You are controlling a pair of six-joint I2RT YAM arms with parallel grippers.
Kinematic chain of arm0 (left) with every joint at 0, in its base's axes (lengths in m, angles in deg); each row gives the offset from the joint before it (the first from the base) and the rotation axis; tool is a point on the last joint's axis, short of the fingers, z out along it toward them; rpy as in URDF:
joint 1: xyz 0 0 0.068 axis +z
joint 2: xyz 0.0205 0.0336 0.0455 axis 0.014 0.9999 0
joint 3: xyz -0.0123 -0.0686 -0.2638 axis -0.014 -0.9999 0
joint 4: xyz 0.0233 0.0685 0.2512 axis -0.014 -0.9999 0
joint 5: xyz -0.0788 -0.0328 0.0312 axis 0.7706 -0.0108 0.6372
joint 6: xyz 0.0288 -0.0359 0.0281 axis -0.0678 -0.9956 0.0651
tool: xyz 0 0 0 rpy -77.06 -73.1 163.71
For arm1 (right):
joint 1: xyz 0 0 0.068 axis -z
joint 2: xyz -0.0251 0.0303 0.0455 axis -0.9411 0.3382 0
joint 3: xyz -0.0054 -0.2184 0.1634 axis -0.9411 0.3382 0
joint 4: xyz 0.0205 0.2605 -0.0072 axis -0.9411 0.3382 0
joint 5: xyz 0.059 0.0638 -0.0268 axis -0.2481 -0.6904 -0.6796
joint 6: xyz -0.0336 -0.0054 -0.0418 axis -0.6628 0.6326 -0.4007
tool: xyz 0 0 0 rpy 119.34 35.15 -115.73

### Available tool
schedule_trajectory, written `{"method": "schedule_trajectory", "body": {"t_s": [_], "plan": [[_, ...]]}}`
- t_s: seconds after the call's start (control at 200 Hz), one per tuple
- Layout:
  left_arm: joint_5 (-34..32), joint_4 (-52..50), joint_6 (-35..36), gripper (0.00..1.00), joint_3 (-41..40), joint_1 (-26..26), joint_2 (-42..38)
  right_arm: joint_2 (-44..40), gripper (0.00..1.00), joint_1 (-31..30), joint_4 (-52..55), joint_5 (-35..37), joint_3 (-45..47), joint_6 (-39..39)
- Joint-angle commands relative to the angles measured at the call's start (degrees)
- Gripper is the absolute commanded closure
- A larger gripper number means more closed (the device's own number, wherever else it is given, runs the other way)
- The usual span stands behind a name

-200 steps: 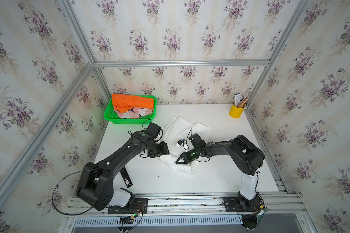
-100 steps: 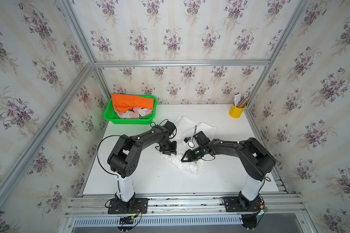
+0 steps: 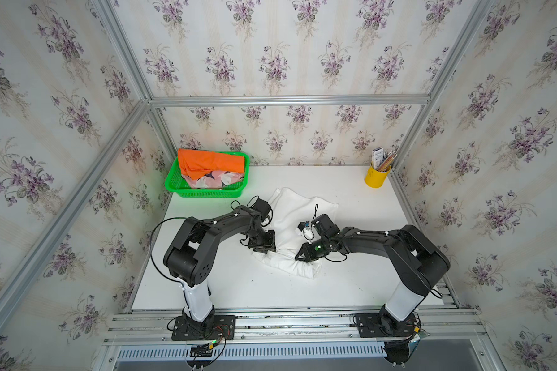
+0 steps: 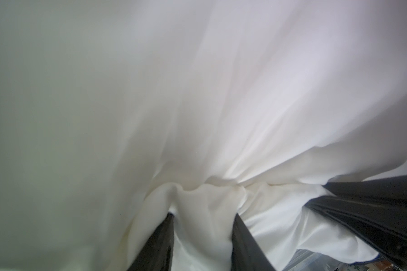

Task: Roll up the shorts
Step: Roll the shorts at the center of the board.

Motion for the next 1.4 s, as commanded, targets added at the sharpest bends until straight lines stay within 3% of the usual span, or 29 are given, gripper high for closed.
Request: {"method": "schedule_trajectory", "body": {"t_s": [0.0, 0.09, 0.2, 0.4, 0.604, 0.824, 0.984, 1.149, 1.249, 1.399], "plan": [[-8.0, -4.7, 0.0, 0.59, -4.9, 2.6, -4.1, 3.6, 0.98, -0.4, 5.4, 8.3, -2.9, -1.4], [-7.3, -4.2, 0.1, 0.6, -6.3, 4.7, -5.7, 2.6, 0.83, -0.4, 7.9, 11.5, -6.3, -3.8], [-6.8, -4.3, 1.0, 0.6, -5.0, 5.0, -5.2, -4.4, 0.64, -1.6, 10.8, 22.0, -6.8, -9.1], [-4.5, -4.6, 3.2, 0.6, -1.8, 5.0, -2.5, -11.8, 0.45, -10.8, 17.3, 40.3, -10.1, -25.7], [-4.4, -5.9, 5.3, 0.6, 1.4, 5.2, 0.0, -15.3, 0.37, -21.8, 8.2, 37.9, -4.3, -41.4], [-4.1, -8.1, 8.3, 0.61, 6.6, 5.3, 4.2, -10.9, 0.19, -26.2, 1.5, 39.6, -1.1, -50.7], [-4.1, -9.3, 10.0, 0.61, 9.1, 5.3, 6.1, -5.1, 0.21, -27.2, -3.3, 47.4, -0.1, -53.7], [-1.7, -9.8, 10.8, 0.61, 10.3, 5.4, 7.6, -3.0, 0.36, -28.4, -15.1, 58.9, 3.3, -55.5], [-1.4, -10.2, 11.1, 0.61, 11.0, 5.4, 8.0, -2.6, 0.55, -28.7, -15.3, 60.4, 3.4, -54.9], [-1.8, -10.4, 11.4, 0.6, 12.3, 5.4, 7.3, -4.8, 0.87, -29.8, -6.6, 55.1, 1.0, -49.2]]}}
